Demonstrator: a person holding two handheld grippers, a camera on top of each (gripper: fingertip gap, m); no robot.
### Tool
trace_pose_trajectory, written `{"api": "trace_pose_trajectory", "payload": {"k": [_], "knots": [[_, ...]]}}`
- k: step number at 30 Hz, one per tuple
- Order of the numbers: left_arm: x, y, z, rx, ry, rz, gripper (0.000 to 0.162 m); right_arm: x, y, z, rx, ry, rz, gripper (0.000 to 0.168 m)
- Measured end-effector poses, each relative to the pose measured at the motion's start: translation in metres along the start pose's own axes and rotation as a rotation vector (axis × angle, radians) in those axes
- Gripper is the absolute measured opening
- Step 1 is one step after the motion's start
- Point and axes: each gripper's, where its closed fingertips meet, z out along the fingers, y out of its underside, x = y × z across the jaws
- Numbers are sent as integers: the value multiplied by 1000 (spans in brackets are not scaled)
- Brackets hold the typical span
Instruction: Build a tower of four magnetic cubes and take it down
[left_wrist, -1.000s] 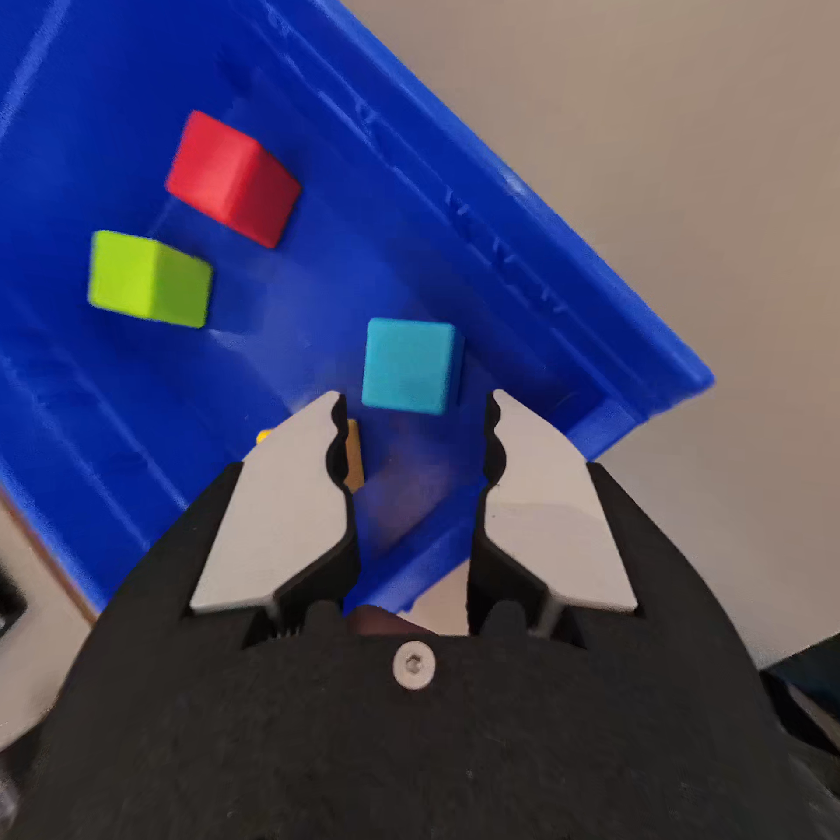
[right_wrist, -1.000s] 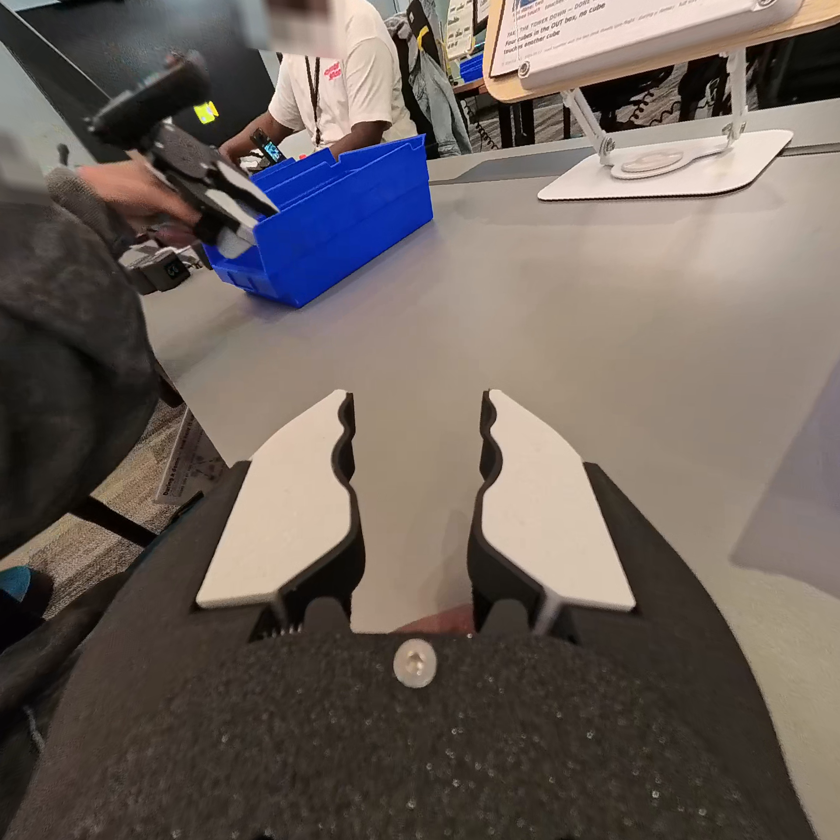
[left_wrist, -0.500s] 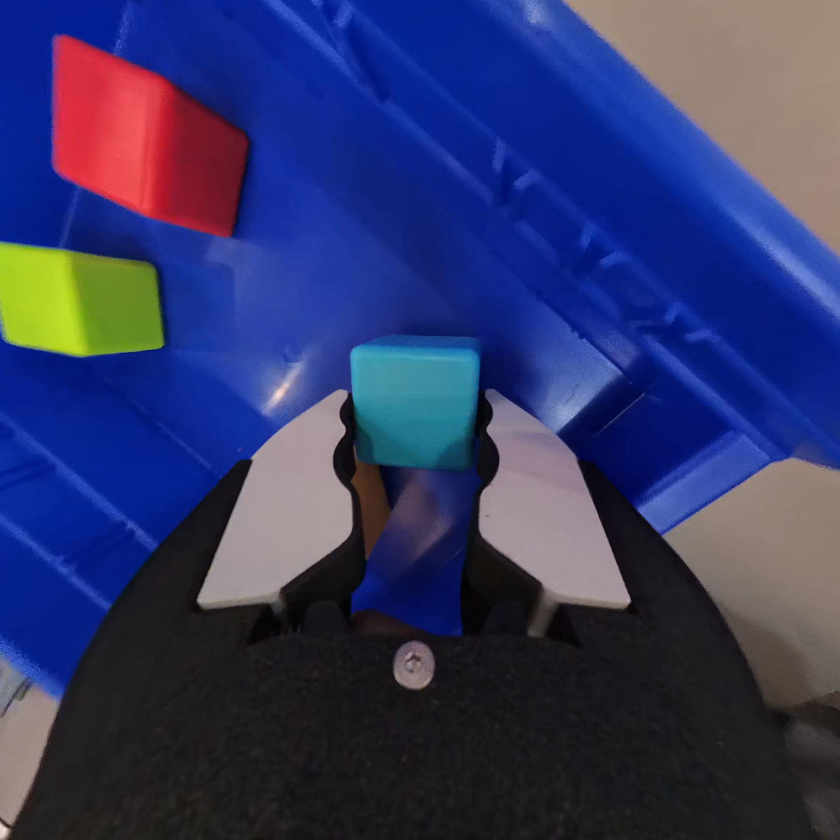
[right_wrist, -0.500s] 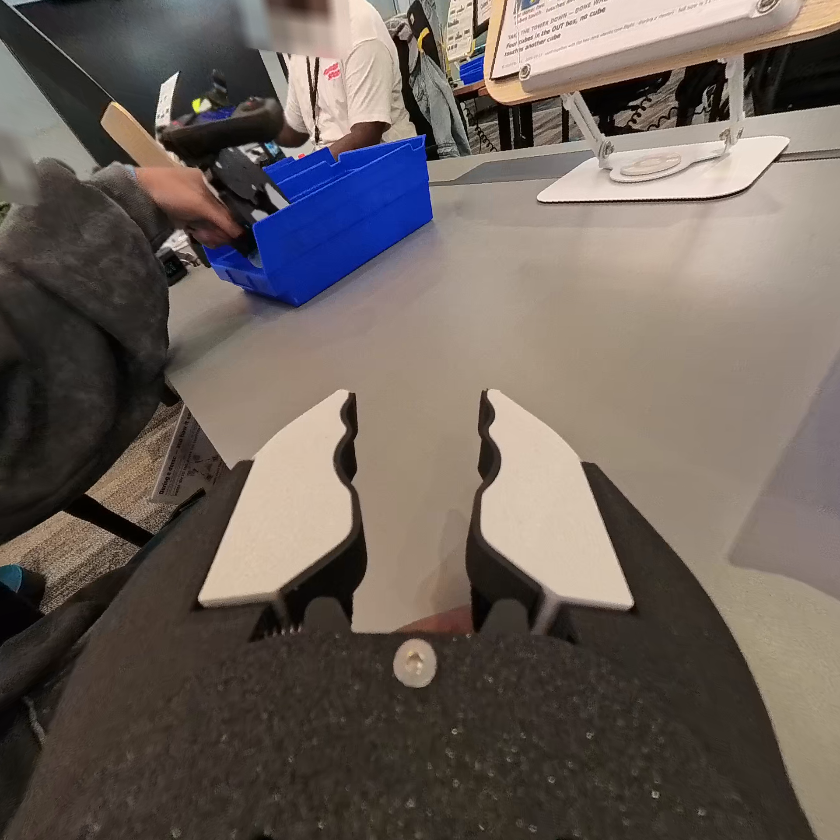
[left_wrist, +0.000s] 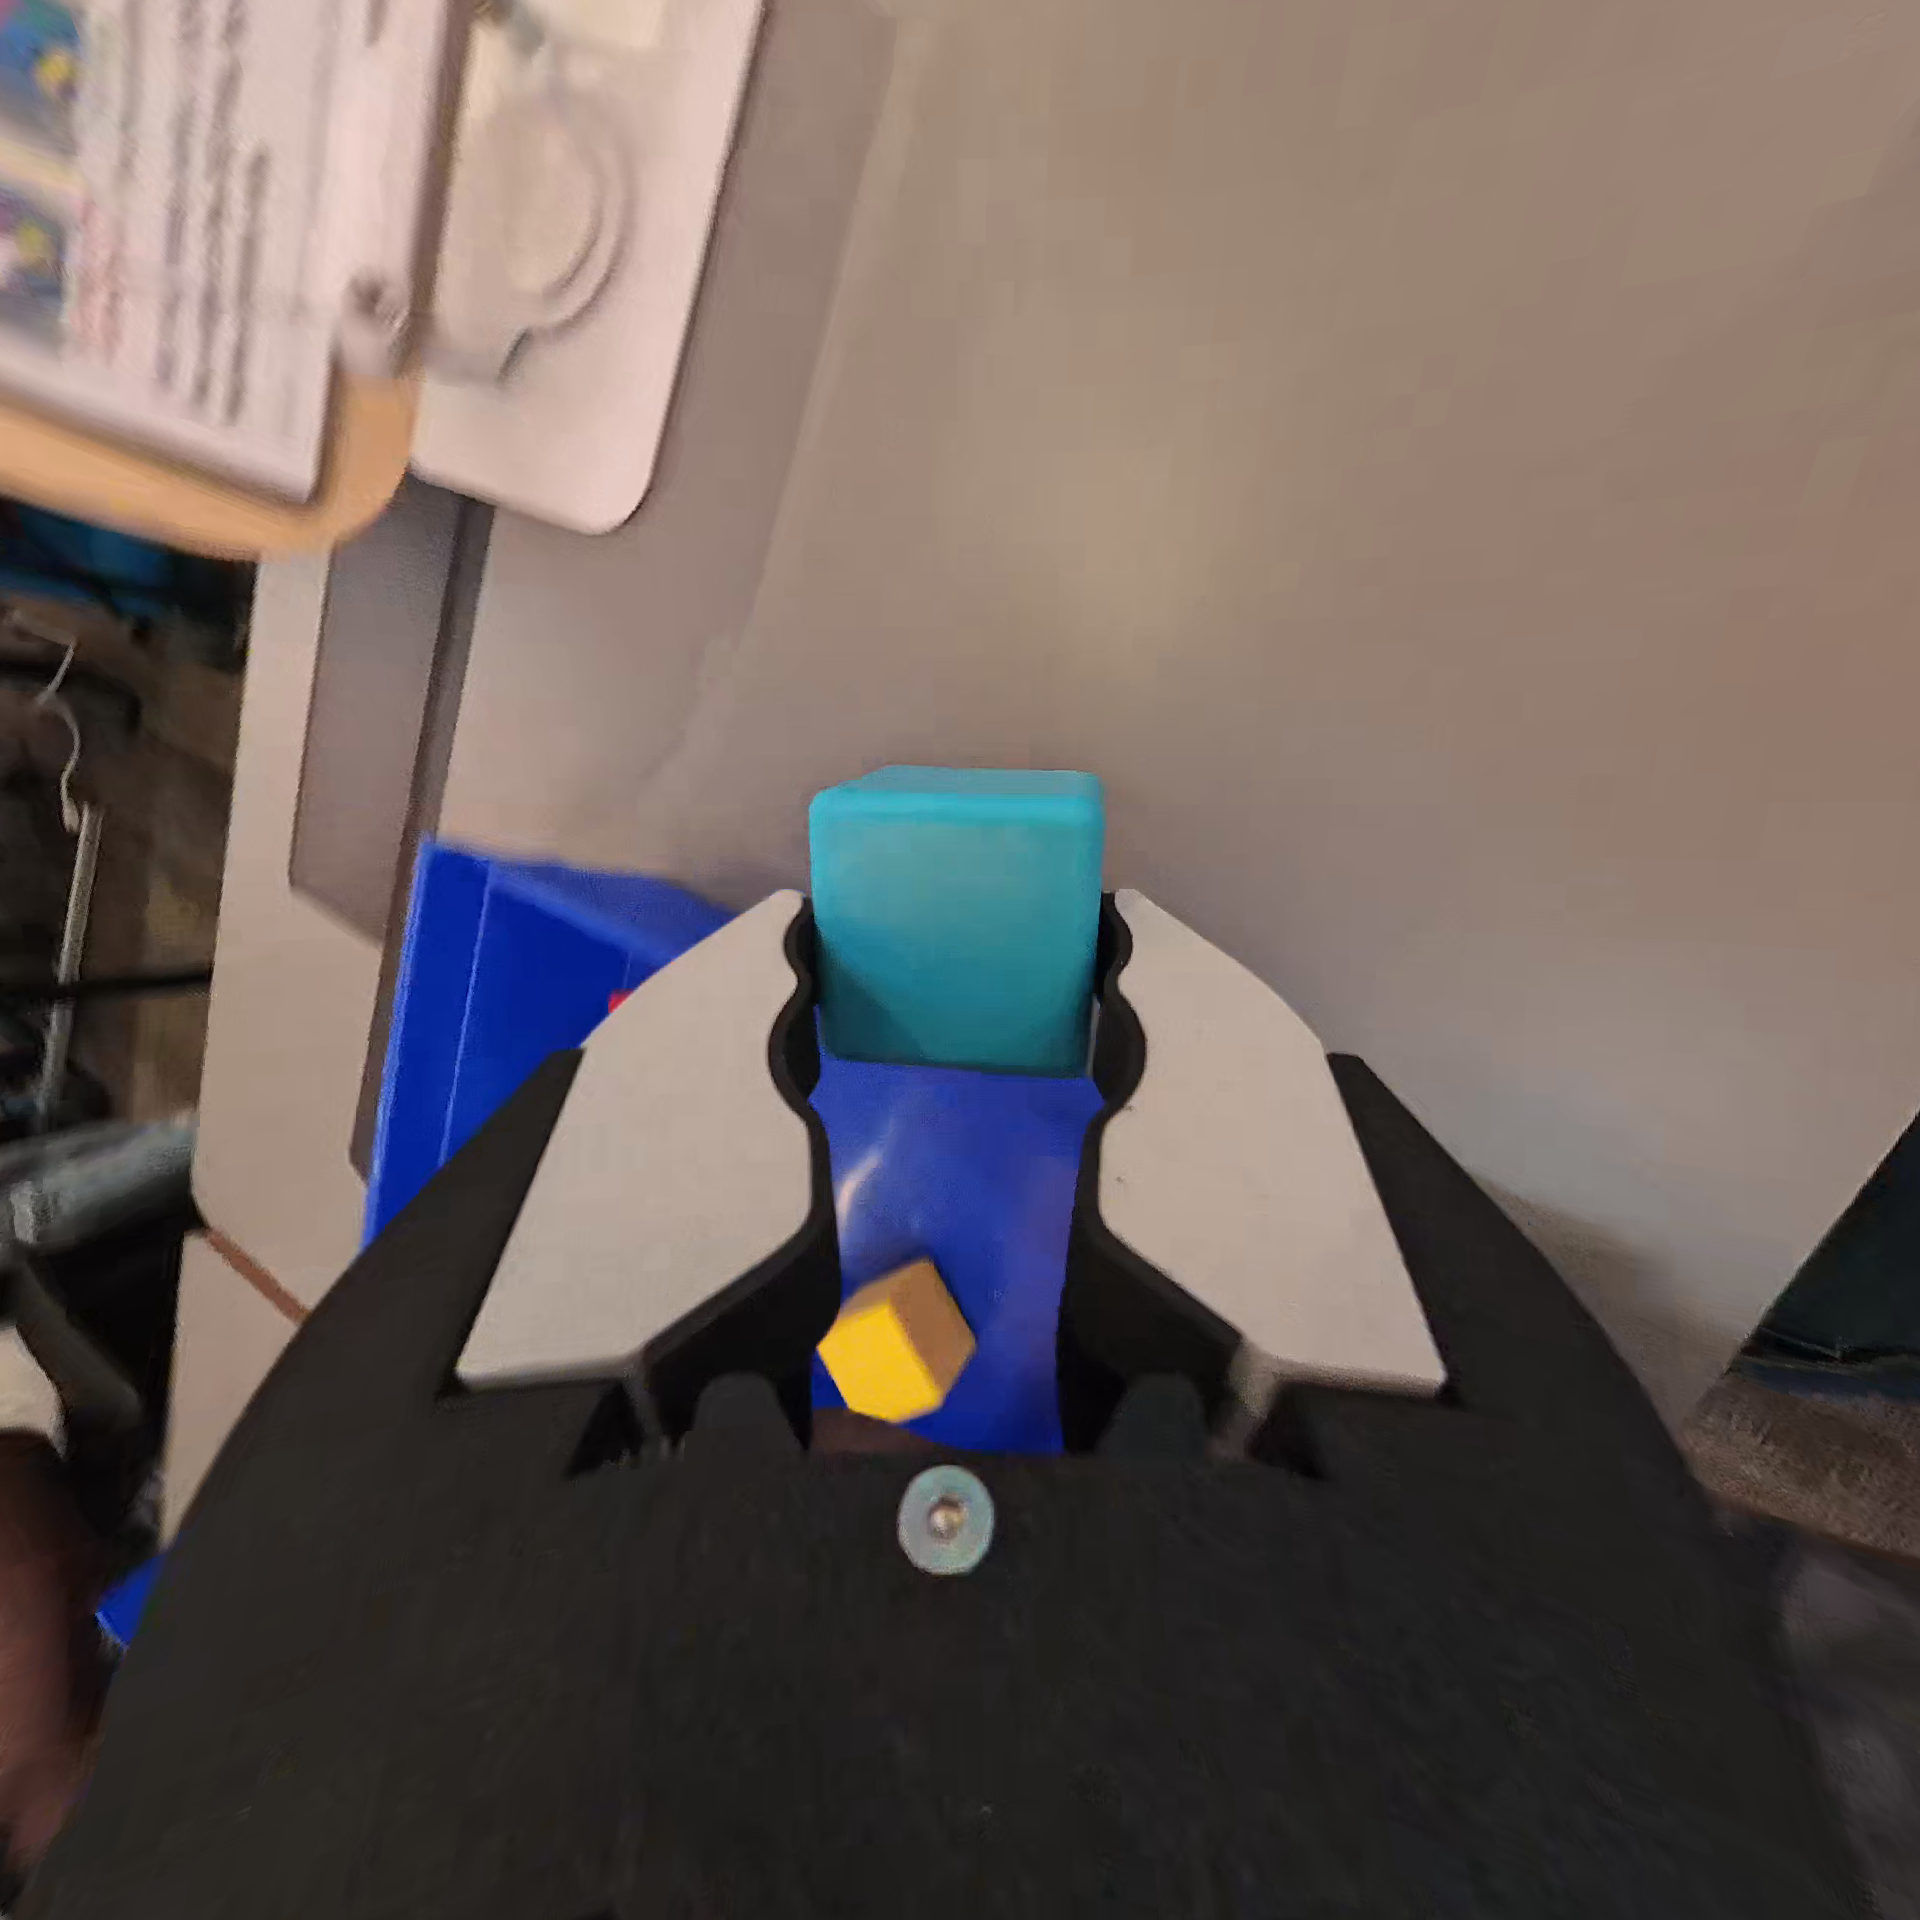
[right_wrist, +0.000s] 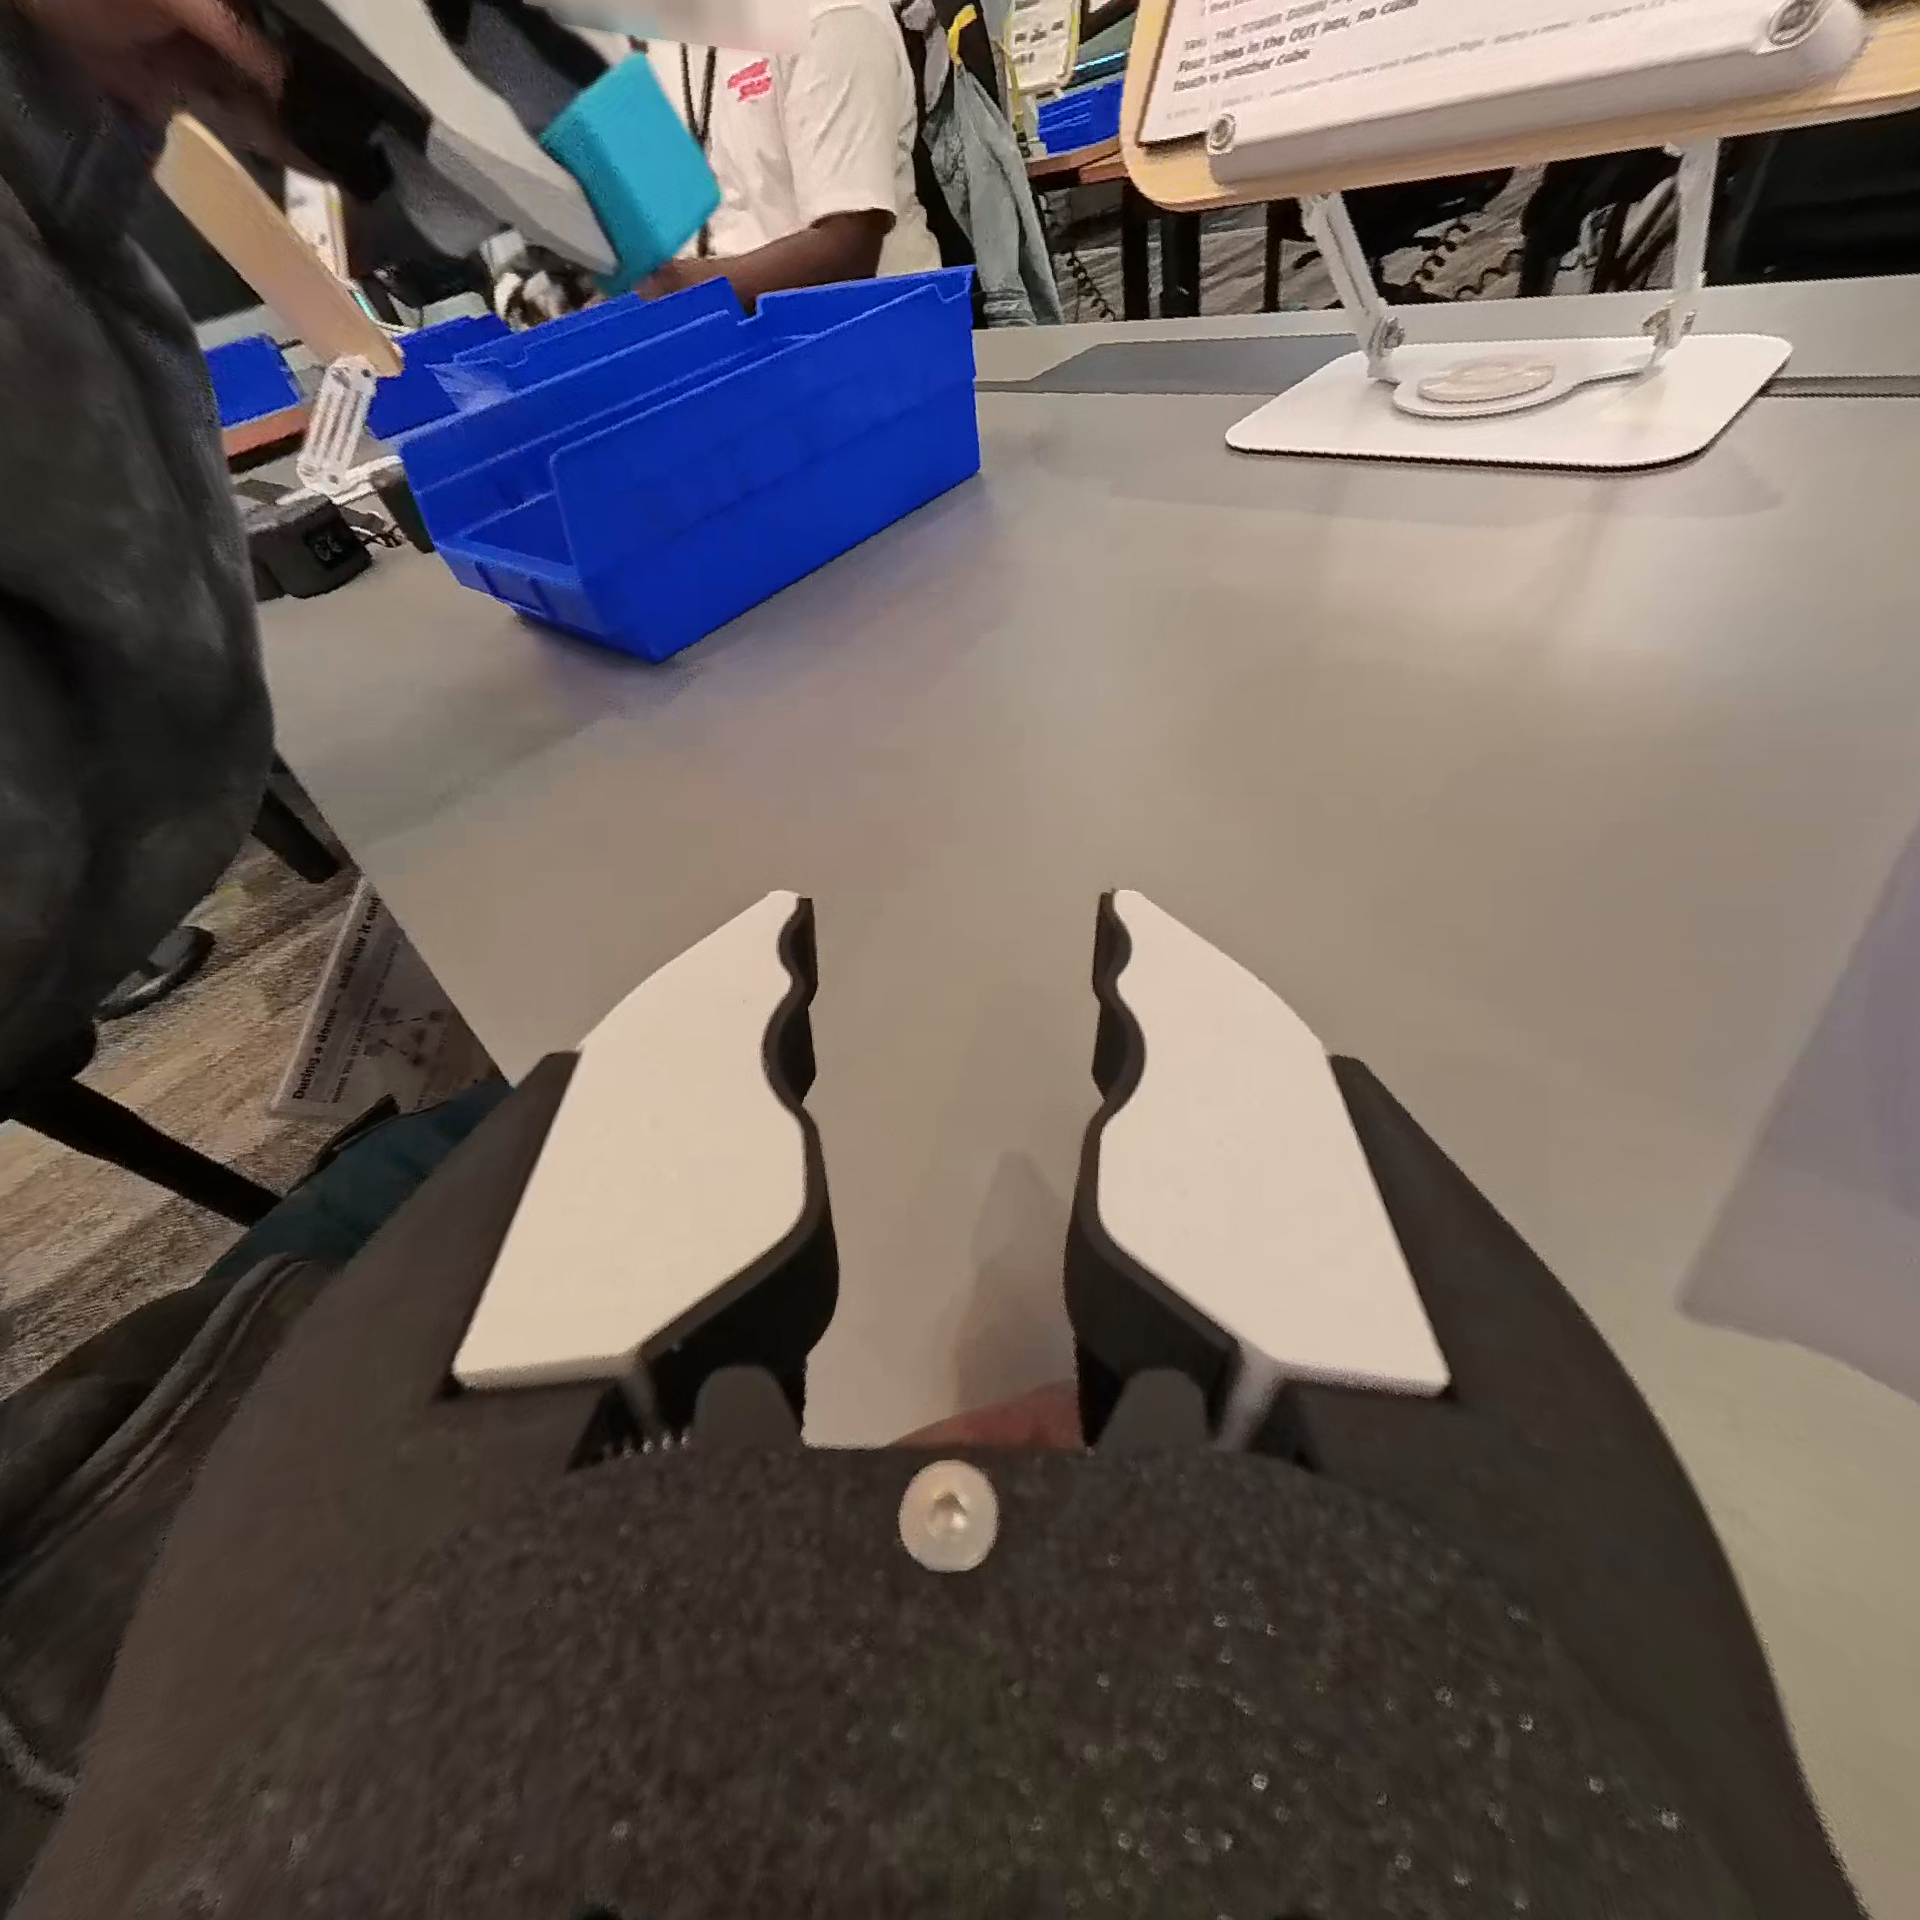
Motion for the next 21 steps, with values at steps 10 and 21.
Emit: {"api": "trace_pose_trajectory", "payload": {"k": [10, 21], "knots": [[43, -82, 133, -142, 218, 293, 50, 1, 0, 0, 6, 12, -6, 52], [52, -90, 203, -177, 326, 302, 50, 1, 1, 1, -1, 8, -9, 51]]}}
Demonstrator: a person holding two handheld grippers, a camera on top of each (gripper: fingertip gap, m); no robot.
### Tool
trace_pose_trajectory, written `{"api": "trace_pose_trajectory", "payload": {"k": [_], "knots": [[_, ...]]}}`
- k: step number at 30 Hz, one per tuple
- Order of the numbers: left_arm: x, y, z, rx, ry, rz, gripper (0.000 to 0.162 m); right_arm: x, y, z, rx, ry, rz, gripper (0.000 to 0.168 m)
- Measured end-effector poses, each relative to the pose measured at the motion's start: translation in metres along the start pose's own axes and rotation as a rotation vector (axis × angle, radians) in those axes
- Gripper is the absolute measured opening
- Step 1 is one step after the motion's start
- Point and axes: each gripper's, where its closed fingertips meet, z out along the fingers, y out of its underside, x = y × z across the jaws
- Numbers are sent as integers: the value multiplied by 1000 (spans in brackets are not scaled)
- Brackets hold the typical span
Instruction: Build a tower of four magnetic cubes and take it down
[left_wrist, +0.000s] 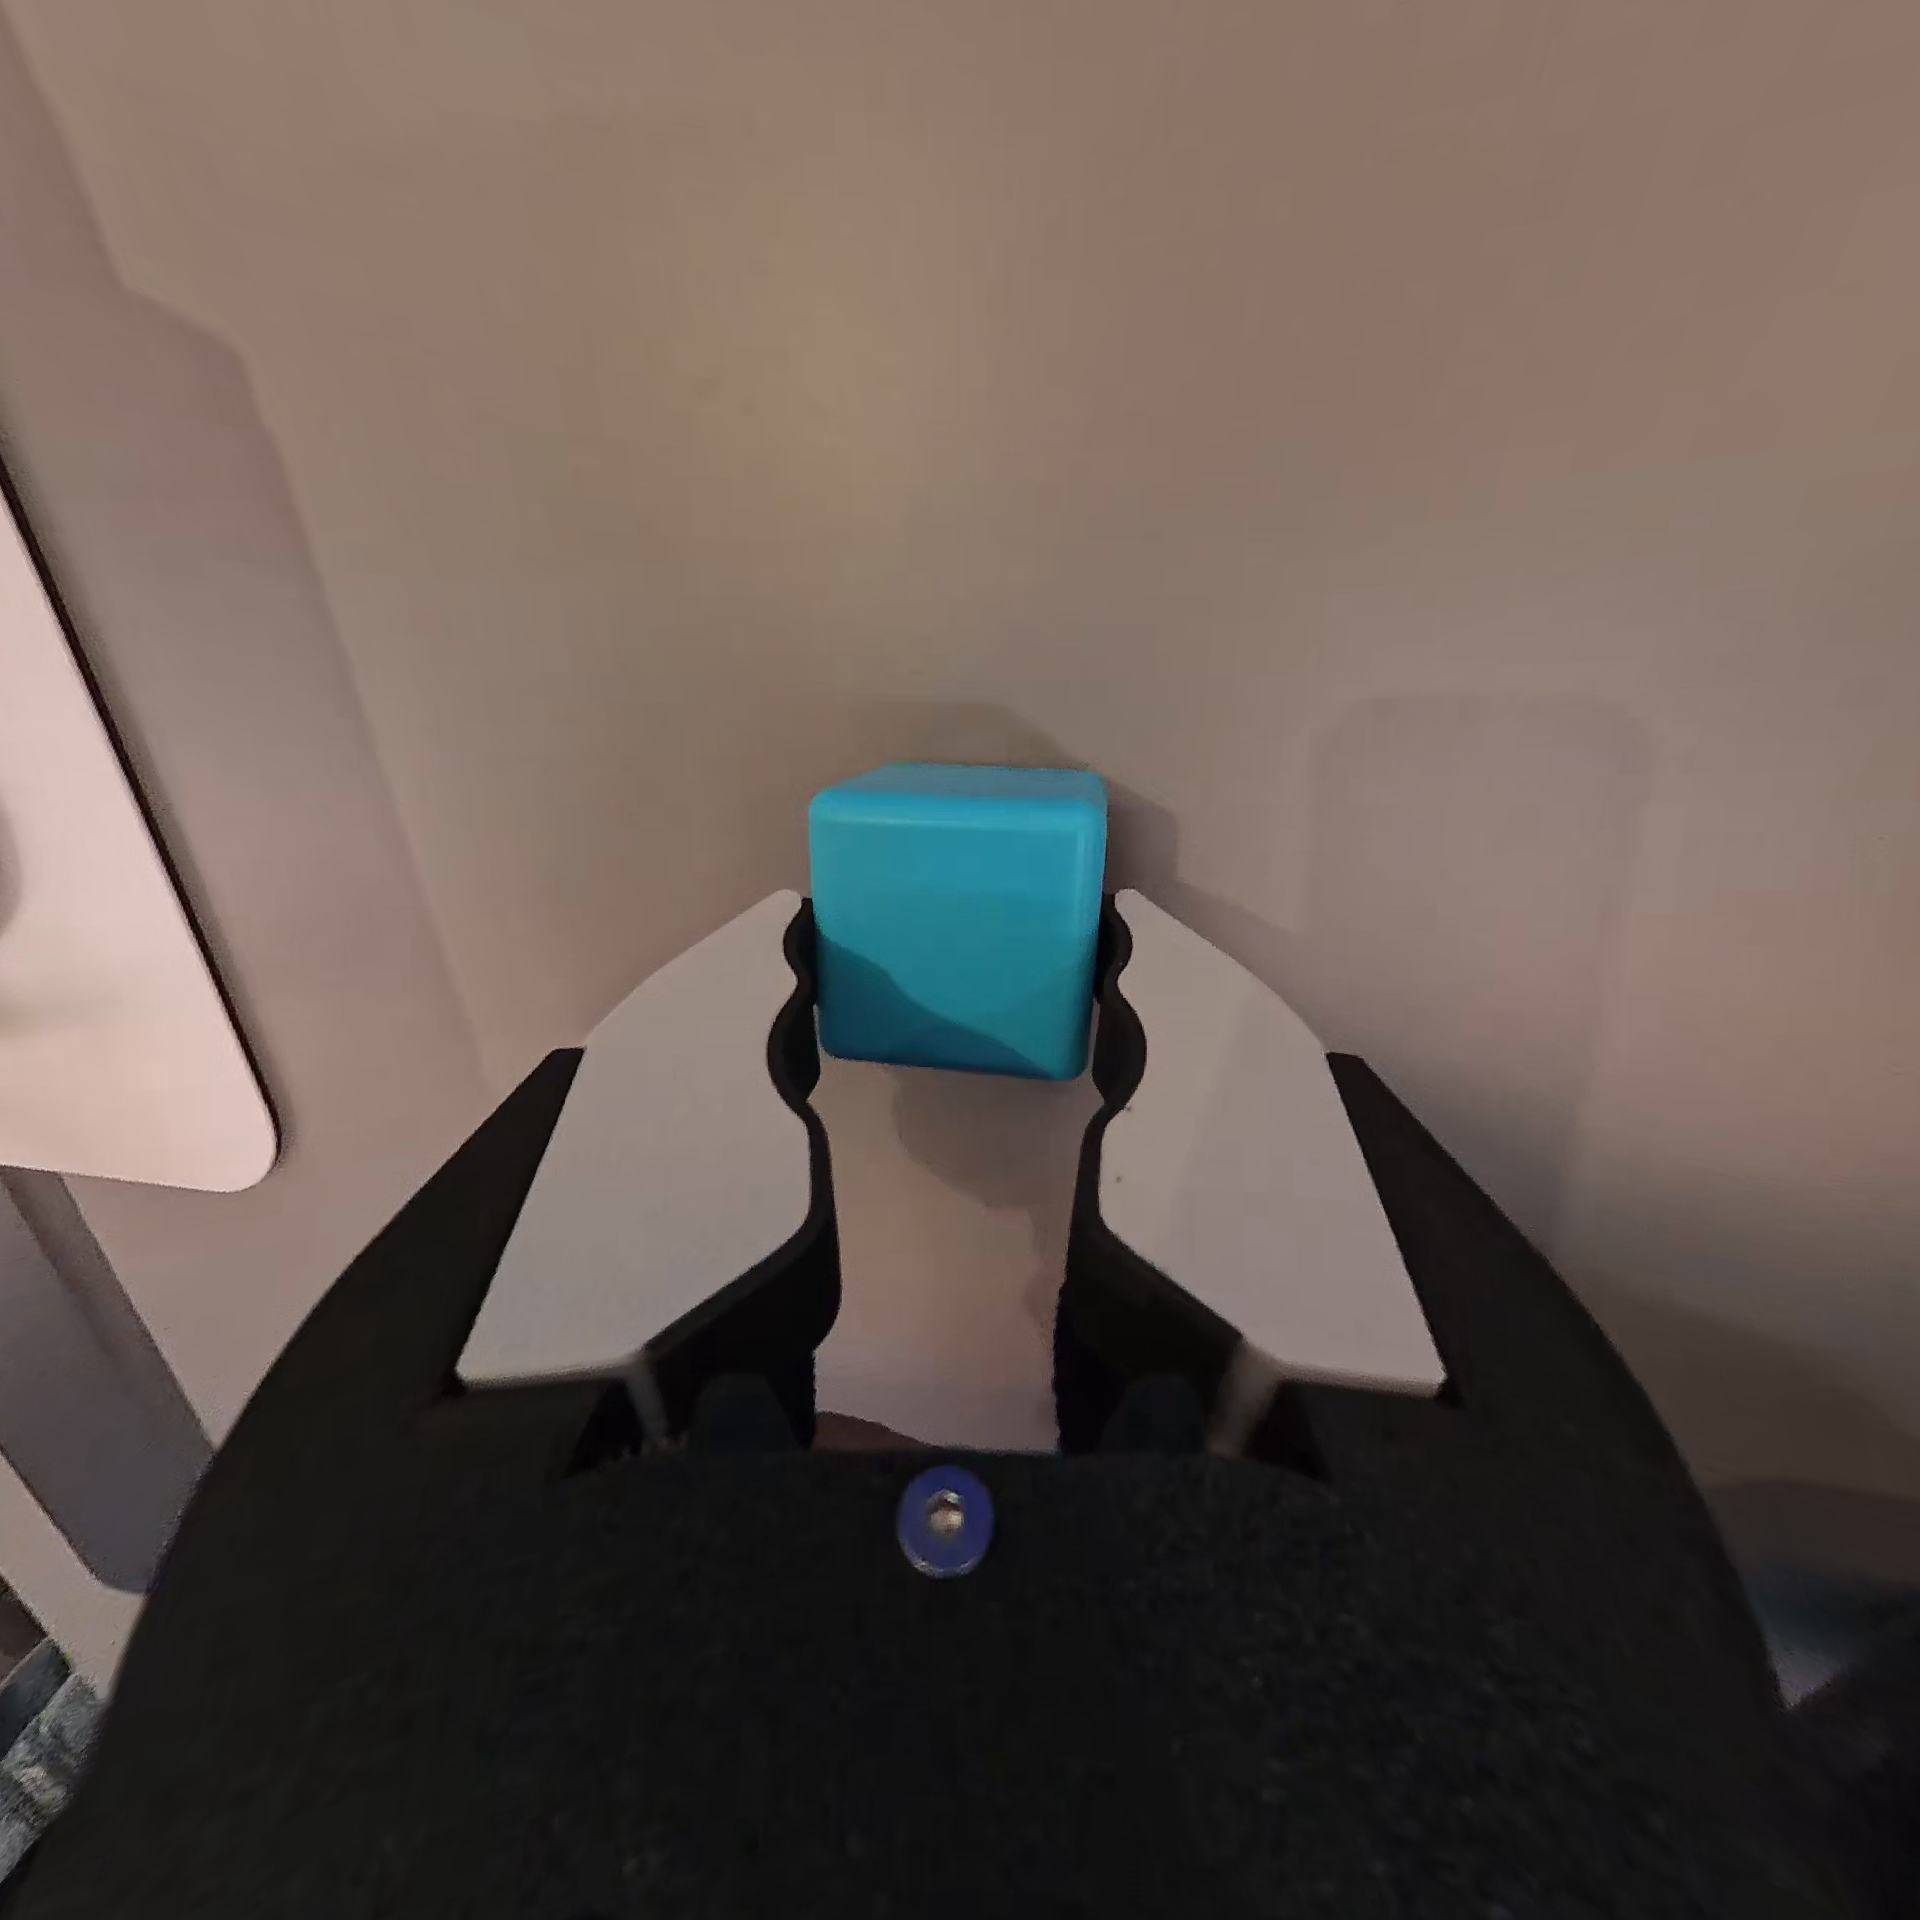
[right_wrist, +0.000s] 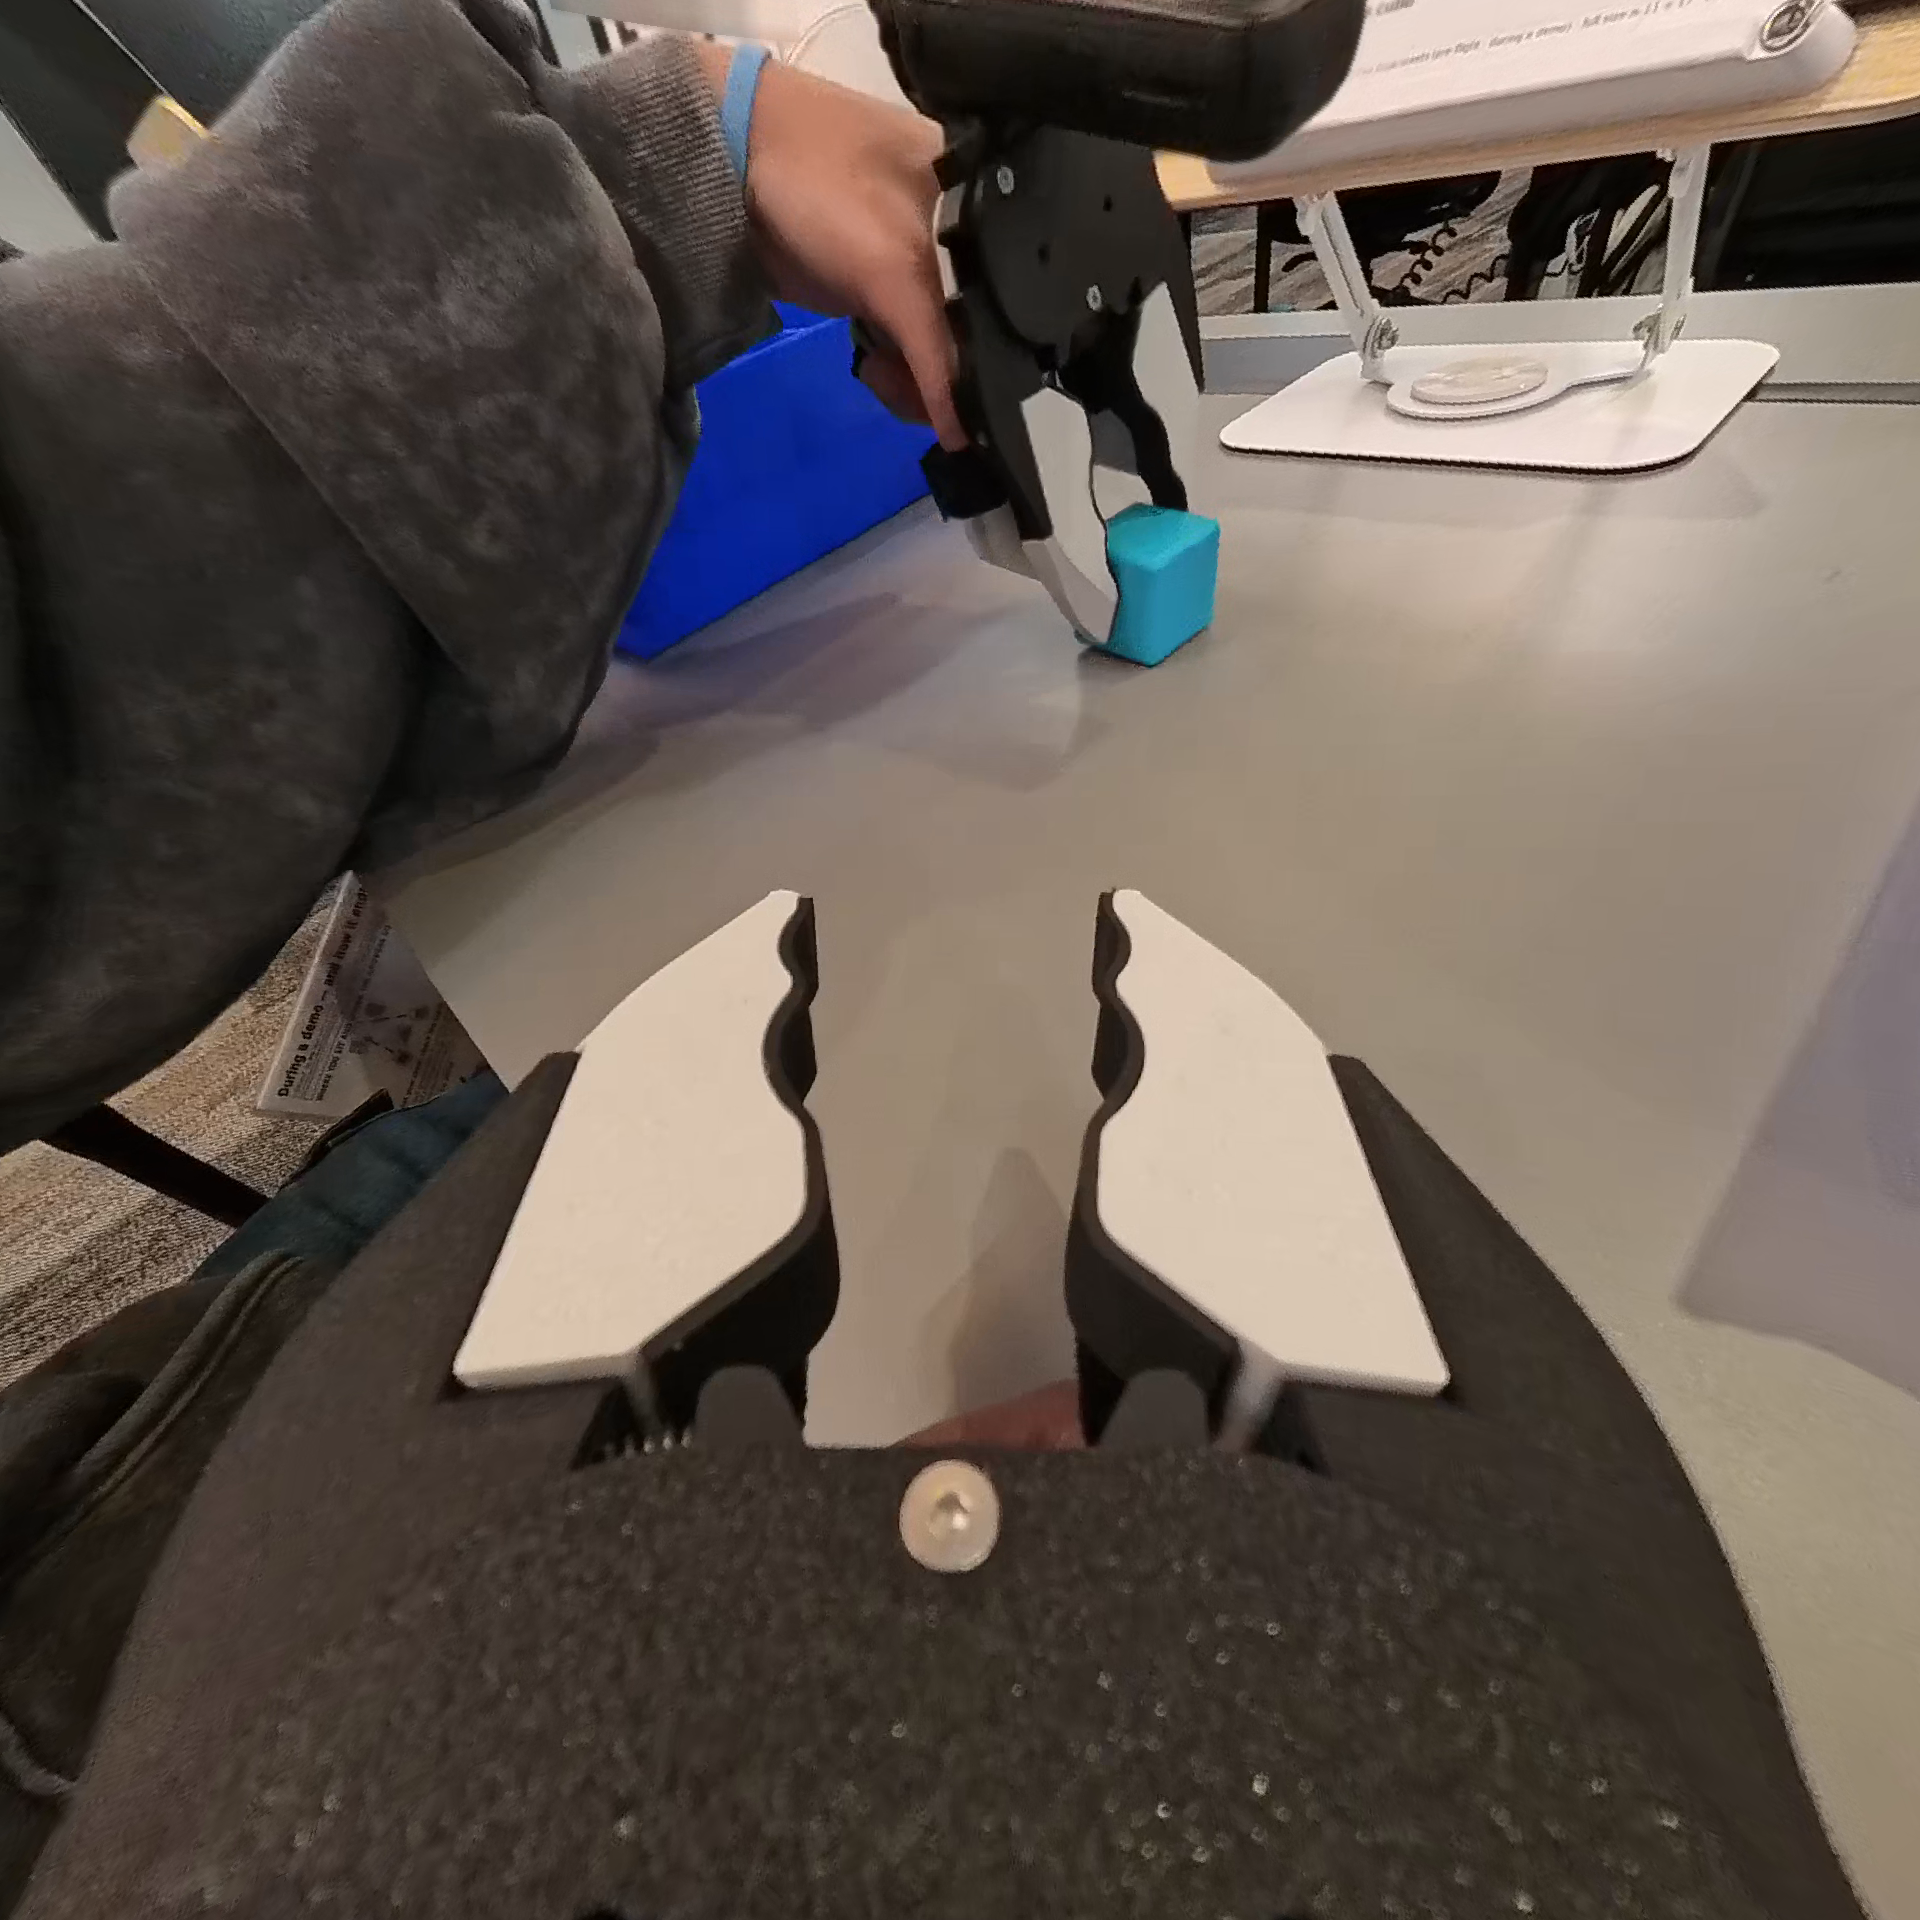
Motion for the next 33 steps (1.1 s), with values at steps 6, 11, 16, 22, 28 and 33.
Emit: {"api": "trace_pose_trajectory", "payload": {"k": [6, 11, 16, 22, 28, 33], "knots": [[0, 1, 1, 8, 20, -26, 50, 1, 0, 0, -1, -10, 16, 51], [2, 6, -5, 8, 27, -69, 55, 1, 0, 0, -3, -14, 19, 51], [10, -3, -48, 131, 0, -127, 70, 1, 0, 0, -4, -17, 23, 51], [13, 5, -164, 411, -368, -291, 63, 1, 1, 0, -6, -17, 23, 51], [60, 91, -224, 636, -795, -800, 65, 0, 1, 0, -10, -20, 26, 50], [140, 162, -178, 587, -878, -1085, 62, -1, 4, 2, -34, -20, 15, 50]]}}
